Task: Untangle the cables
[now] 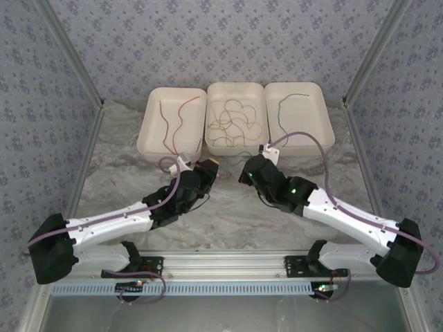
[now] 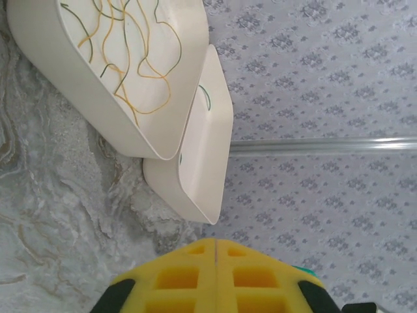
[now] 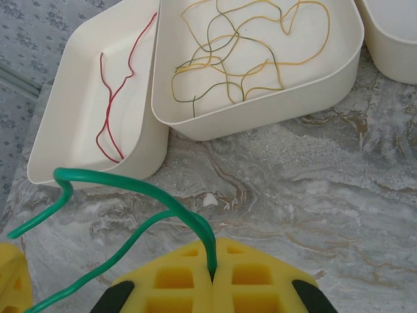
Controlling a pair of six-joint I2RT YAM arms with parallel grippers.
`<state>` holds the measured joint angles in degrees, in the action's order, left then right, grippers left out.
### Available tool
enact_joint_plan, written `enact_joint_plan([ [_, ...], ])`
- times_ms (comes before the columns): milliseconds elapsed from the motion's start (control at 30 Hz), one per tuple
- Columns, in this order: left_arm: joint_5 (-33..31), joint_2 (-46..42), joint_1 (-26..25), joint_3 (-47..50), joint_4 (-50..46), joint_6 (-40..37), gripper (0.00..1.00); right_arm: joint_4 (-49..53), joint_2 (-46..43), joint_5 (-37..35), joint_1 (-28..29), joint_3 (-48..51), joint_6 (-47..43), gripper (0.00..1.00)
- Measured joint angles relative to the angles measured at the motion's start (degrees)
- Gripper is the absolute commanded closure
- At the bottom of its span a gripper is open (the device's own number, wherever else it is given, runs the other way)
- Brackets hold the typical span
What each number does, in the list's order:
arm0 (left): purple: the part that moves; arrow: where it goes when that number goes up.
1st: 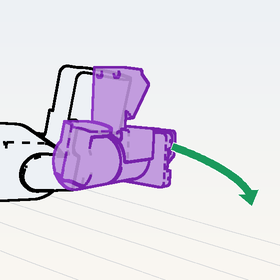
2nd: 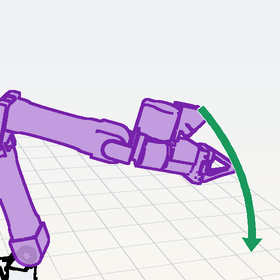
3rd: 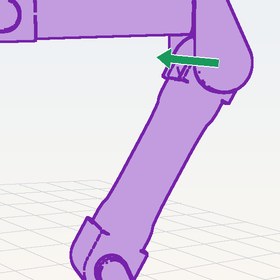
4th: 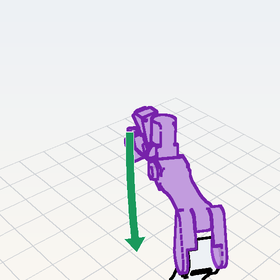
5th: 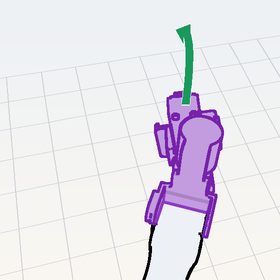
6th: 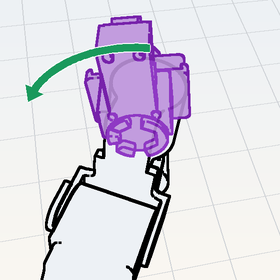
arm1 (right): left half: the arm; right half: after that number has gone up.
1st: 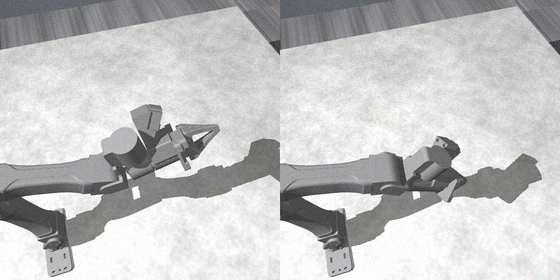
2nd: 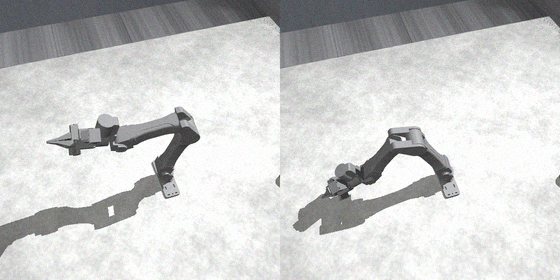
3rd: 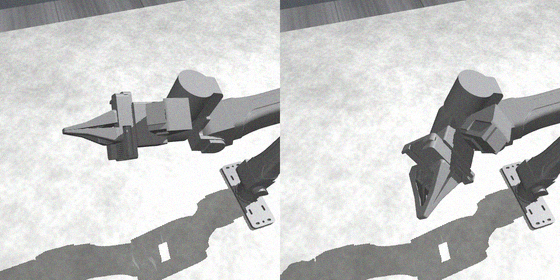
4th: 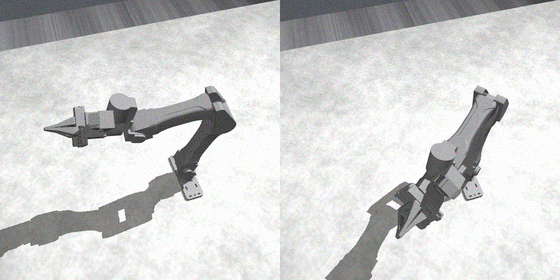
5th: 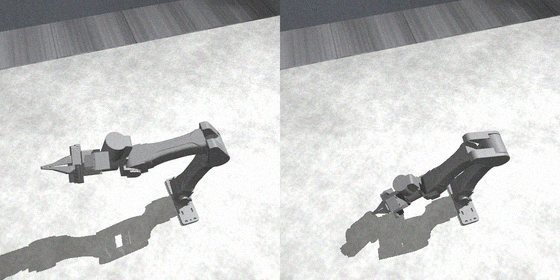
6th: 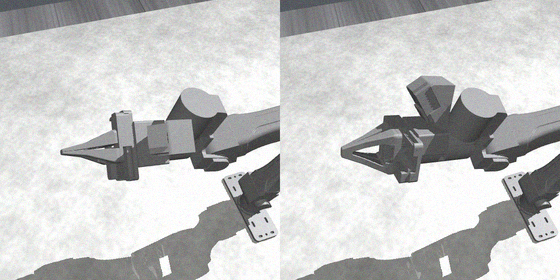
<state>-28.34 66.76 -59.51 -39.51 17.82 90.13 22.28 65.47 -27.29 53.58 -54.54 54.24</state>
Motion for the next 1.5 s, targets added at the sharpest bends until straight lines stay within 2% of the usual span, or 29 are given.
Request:
enact_joint_plan([
  [133, 0.09, -0.94, 0.87, 0.15, -0.24, 0.39, 1.0, -1.25, -0.07, 0.5, 0.35, 0.79, -0.66, 1.0],
  [233, 1.05, -2.99, 2.78, 0.35, -2.93, 0.46, 1.0, -4.72, -0.87, 4.31, -0.26, 2.73, -3.1, 1.0],
  [300, 2.29, -4.17, 5.09, 0.35, -5.11, 0.31, 1.0, -6.84, -1.7, 8.9, -1.66, 3.58, -5.22, 1.0],
  [467, 5.05, -6.16, 9.79, 0.55, -9.05, -1.66, 1.0, -10.16, -2.14, 25.75, -7.5, 3.52, -11.85, 1.0],
  [667, 7.17, -6.75, 12.96, 0.13, -13.53, -5.81, 1.0, -7.1, -0.87, 35.74, -8.7, 1.68, -17.7, 1.0],
  [833, 8.68, -6.62, 13.66, -1.92, -16.72, -8.37, 1.0, -6.99, -1.81, 39.8, -10.69, 1.77, -18.73, 1.0],
  [1133, 11.69, -5.09, 13.77, -2.16, -16.65, -9.6, 1.0, -9.92, -4.22, 46.16, -15.17, 4.07, -17.14, 0.96],
  [1500, 11.19, -3.85, 11.34, -1.51, -15.87, -9.49, 1.0, -11.39, -5.51, 46.69, -18.64, 4.79, -14.32, 0.94],
])
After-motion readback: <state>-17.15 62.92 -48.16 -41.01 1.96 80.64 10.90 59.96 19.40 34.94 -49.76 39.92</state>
